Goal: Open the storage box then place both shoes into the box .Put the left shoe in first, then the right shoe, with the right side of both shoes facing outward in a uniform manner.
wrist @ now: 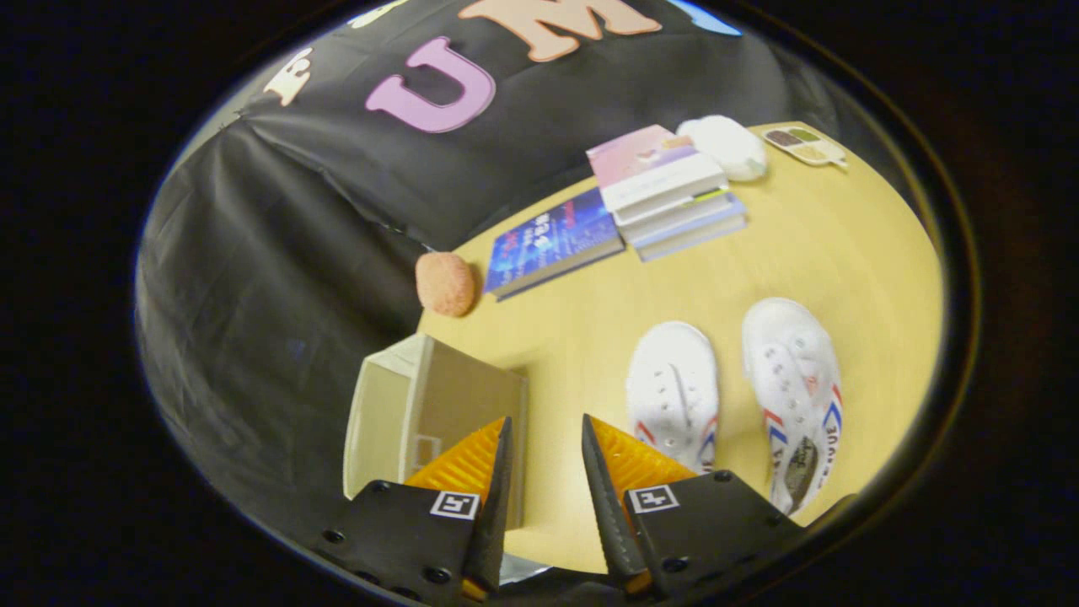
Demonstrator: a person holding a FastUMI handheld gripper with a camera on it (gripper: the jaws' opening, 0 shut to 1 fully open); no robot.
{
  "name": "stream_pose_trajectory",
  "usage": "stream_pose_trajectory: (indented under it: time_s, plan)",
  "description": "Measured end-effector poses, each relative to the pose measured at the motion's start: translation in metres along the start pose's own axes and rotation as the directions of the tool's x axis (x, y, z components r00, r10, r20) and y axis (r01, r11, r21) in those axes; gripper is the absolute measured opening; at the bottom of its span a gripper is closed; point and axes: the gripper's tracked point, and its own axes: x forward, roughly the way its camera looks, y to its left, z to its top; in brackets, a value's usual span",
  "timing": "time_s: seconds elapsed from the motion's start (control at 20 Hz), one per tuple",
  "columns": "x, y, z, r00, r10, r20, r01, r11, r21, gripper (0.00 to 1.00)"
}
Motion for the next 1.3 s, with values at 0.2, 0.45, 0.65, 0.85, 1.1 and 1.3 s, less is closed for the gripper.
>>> stream_pose_trajectory:
  time_s: [0.2, 0.45, 0.65, 0.85, 1.1, 1.3]
  plan:
    - [0.003, -0.048, -0.018, 0.995, -0.097, -0.033, 0.098, 0.995, 0.019, 0.50]
    - [0.012, -0.095, -0.033, 0.976, -0.206, -0.069, 0.208, 0.978, 0.028, 0.50]
    - [0.020, -0.119, -0.043, 0.961, -0.258, -0.094, 0.261, 0.965, 0.014, 0.50]
    - [0.026, -0.127, -0.048, 0.957, -0.262, -0.122, 0.266, 0.964, 0.020, 0.50]
    - [0.037, -0.123, -0.053, 0.954, -0.263, -0.146, 0.267, 0.964, 0.008, 0.50]
    - [0.039, -0.124, -0.052, 0.952, -0.268, -0.145, 0.272, 0.962, 0.010, 0.50]
